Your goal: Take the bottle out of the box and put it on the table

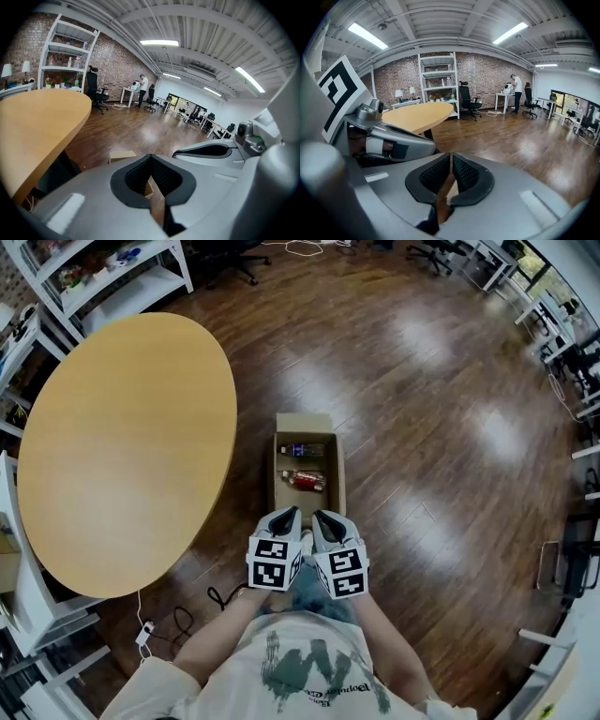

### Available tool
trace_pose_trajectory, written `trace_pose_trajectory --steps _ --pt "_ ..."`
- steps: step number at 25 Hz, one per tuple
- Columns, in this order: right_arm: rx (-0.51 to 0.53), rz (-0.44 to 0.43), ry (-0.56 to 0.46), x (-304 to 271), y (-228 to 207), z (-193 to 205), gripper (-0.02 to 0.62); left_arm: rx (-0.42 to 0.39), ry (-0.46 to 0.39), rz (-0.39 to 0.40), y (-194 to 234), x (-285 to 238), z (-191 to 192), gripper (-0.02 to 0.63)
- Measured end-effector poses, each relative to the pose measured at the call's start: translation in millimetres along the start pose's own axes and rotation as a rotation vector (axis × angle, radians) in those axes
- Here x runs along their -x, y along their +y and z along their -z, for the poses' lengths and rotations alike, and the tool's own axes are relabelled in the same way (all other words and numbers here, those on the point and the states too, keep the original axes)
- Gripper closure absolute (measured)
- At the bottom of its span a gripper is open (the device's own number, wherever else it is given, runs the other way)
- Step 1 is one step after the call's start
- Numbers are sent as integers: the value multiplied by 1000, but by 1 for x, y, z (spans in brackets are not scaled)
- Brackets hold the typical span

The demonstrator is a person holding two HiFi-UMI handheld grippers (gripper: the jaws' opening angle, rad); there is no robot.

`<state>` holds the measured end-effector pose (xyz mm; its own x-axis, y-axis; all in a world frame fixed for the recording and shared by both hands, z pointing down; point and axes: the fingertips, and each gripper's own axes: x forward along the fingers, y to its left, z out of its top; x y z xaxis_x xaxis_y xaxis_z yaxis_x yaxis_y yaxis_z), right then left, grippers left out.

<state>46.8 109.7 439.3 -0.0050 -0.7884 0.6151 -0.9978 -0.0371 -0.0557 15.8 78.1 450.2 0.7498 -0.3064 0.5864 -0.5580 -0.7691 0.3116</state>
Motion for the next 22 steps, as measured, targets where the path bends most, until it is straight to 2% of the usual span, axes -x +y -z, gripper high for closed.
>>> trace_pose_trajectory --steps 4,7,15,17,22 --pt "-6 -37 51 -30 -30 10 580 25 20 -27 6 -43 3 606" --pt "-14 -76 87 -61 -43 20 580 77 39 -62 24 -72 12 606" --pt "-85 -138 121 -148 -79 47 580 174 60 -139 61 -140 31 606" --pt "-80 -152 127 -164 -82 56 580 209 70 -146 66 -152 40 606" --pt "-85 -166 139 -206 -100 84 580 234 87 -145 79 -197 61 606"
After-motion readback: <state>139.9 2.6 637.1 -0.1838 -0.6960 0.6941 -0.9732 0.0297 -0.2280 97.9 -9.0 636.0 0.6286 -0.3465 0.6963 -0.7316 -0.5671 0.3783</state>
